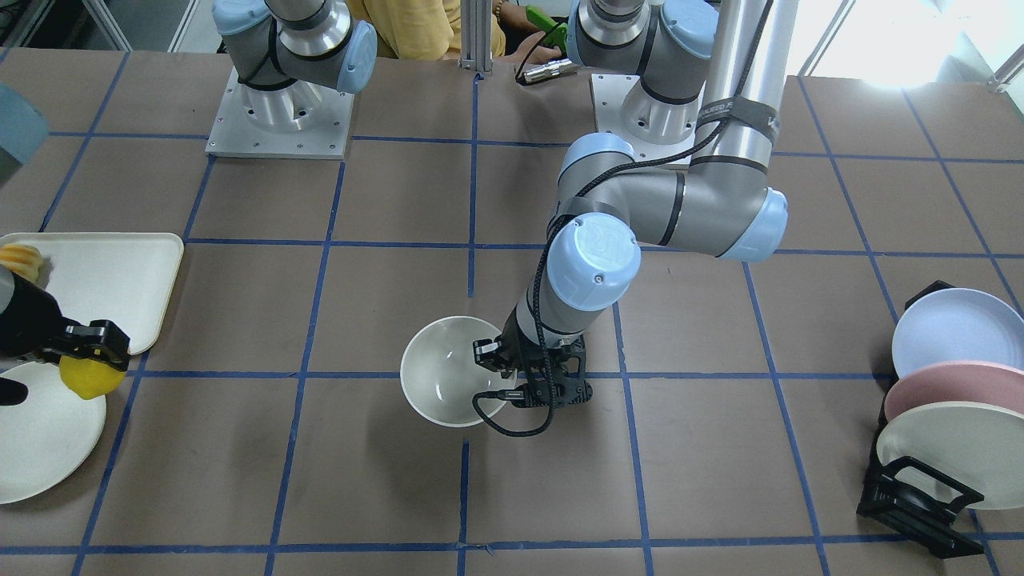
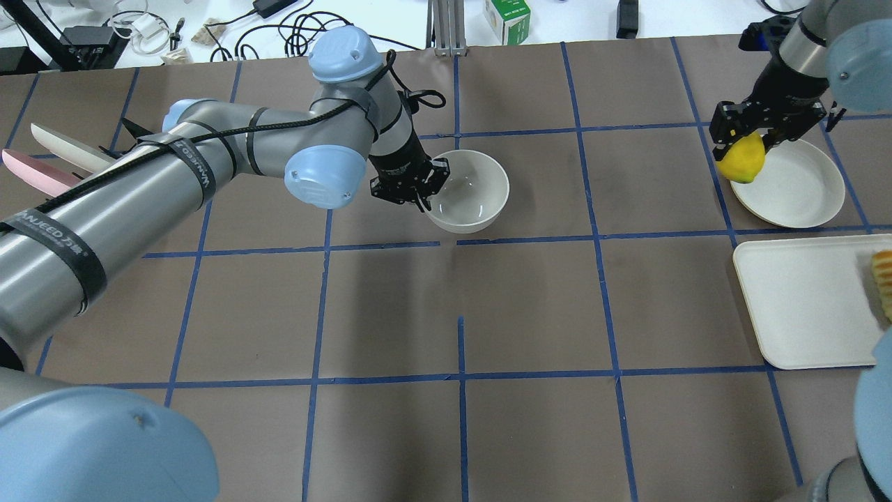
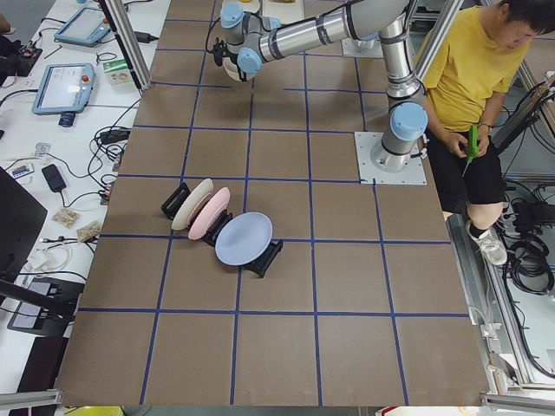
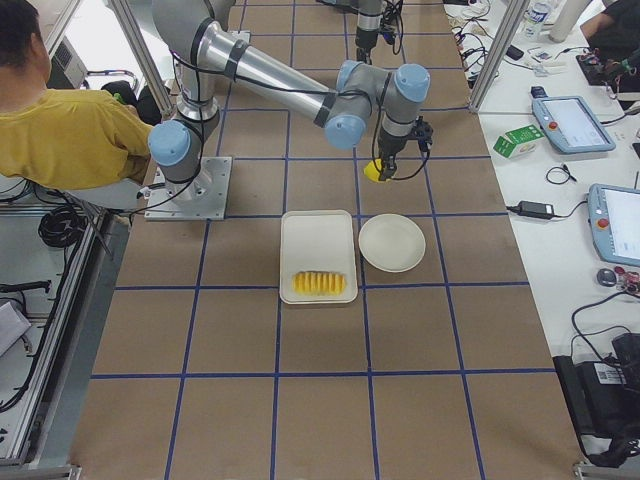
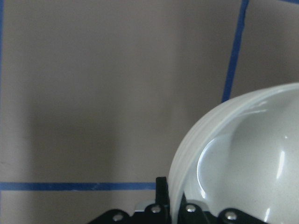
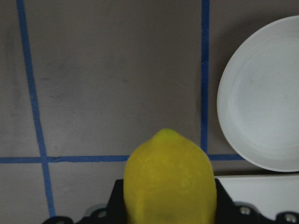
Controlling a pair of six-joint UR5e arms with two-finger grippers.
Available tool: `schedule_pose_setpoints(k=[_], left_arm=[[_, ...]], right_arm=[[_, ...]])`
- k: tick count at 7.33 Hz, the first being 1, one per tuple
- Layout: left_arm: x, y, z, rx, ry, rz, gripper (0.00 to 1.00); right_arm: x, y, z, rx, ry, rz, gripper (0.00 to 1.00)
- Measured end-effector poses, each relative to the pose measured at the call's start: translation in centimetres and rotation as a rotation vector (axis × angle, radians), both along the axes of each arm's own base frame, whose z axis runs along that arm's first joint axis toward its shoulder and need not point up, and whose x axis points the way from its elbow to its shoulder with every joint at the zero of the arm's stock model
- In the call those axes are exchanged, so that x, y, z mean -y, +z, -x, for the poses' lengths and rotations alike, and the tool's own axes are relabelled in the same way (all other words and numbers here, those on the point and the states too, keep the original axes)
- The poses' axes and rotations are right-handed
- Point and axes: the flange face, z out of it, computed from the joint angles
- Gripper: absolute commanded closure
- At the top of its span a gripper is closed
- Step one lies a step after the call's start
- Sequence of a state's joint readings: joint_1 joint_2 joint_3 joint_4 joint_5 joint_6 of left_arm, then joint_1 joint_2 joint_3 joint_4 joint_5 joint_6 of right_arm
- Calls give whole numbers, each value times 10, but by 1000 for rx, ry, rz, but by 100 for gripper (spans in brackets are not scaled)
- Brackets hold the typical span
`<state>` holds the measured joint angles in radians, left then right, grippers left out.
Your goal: Place bowl and put lemon in it
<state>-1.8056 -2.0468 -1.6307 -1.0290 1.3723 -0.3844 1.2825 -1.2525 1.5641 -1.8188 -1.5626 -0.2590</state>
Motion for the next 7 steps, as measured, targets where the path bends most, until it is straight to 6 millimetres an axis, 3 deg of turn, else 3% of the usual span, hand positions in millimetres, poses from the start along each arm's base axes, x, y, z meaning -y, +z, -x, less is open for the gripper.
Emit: schedule_pose_setpoints(k=[2, 3, 4, 5, 6, 7], left_arm=[[-15, -24, -2, -10, 8, 50, 100], [-20, -27, -3, -9, 8, 59, 100], [-23, -28, -5, -3, 6, 62, 94], [-25, -27, -7, 3, 5, 66, 46], [-26, -27, -8, 6, 5, 66, 9], [-26, -27, -9, 7, 5, 67, 0]], right_arm=[[-6, 7, -50, 17, -67, -11, 100], [-8, 12, -75, 24, -104, -7, 100], [-11, 16, -105, 25, -142, -4, 100], [-15, 16, -139, 21, -186, -4, 100], [-20, 16, -170, 17, -223, -7, 100], [-26, 14, -199, 17, -251, -12, 100]])
